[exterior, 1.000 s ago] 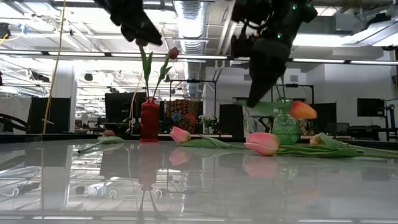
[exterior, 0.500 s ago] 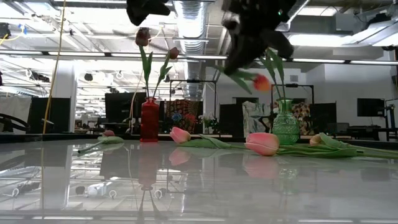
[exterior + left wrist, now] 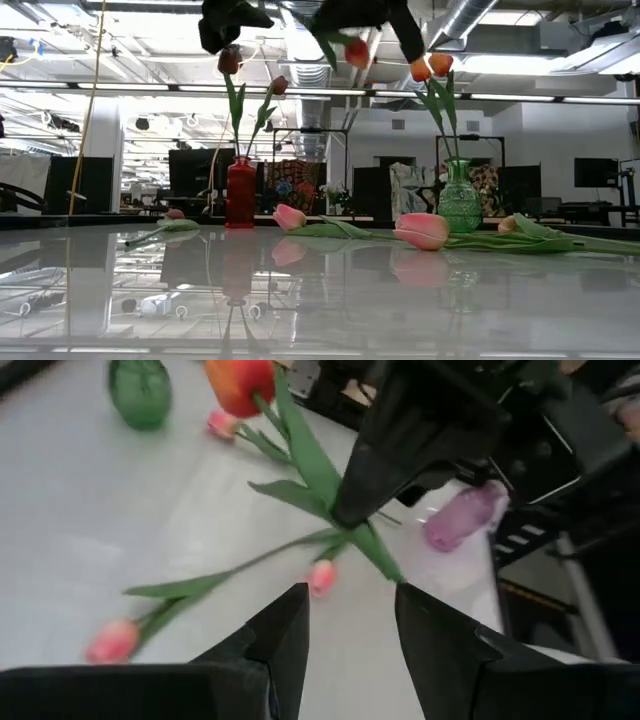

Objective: Sort flowers into vase by color
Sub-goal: Put the orange flower into the green vase

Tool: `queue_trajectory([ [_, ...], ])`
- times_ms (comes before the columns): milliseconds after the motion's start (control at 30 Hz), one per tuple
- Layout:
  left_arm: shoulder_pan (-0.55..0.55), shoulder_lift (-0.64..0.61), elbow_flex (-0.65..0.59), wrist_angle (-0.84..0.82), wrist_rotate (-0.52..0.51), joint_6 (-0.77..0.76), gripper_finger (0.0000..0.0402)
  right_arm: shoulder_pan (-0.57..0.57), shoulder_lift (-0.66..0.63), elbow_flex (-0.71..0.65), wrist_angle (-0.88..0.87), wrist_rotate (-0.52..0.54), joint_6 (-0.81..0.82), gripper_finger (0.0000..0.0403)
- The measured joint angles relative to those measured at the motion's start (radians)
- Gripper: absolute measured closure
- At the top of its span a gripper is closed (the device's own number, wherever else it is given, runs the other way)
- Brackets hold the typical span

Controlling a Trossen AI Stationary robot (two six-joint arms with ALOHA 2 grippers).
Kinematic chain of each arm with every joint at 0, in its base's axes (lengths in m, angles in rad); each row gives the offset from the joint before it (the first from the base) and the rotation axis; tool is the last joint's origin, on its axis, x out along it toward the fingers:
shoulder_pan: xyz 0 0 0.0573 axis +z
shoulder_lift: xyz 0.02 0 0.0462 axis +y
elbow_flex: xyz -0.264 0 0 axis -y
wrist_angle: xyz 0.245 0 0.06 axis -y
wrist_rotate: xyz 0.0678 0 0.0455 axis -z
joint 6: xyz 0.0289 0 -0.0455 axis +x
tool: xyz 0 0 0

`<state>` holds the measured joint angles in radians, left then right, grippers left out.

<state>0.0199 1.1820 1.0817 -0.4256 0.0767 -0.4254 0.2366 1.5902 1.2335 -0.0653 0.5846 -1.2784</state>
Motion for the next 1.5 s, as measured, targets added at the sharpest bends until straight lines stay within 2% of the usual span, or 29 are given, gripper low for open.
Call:
queue_trajectory([
  [133, 0.006, 0.024, 0.000, 0.049, 0.078, -0.025, 0.0265, 0.004, 0.000, 0.000, 0.099, 0.000, -0.084, 0.0365],
  [333, 0.009, 0.048, 0.001, 0.114, 0.146, -0.059, 0.0265, 0.004, 0.000, 0.000, 0.153, -0.003, -0.096, 0.0365],
  [767, 0.008, 0.048, 0.000, 0.148, 0.153, -0.170, 0.0265, 0.008, 0.000, 0.000, 0.142, -0.006, -0.095, 0.0365],
  [1233, 0.008, 0.048, 0.000, 0.148, 0.140, -0.174, 0.0265, 0.003, 0.000, 0.000, 0.134, -0.008, -0.091, 0.0365],
  [1500, 0.008, 0.047, 0.000, 0.148, 0.146, -0.174, 0.0265, 0.003, 0.000, 0.000, 0.191, -0.010, -0.092, 0.0365],
])
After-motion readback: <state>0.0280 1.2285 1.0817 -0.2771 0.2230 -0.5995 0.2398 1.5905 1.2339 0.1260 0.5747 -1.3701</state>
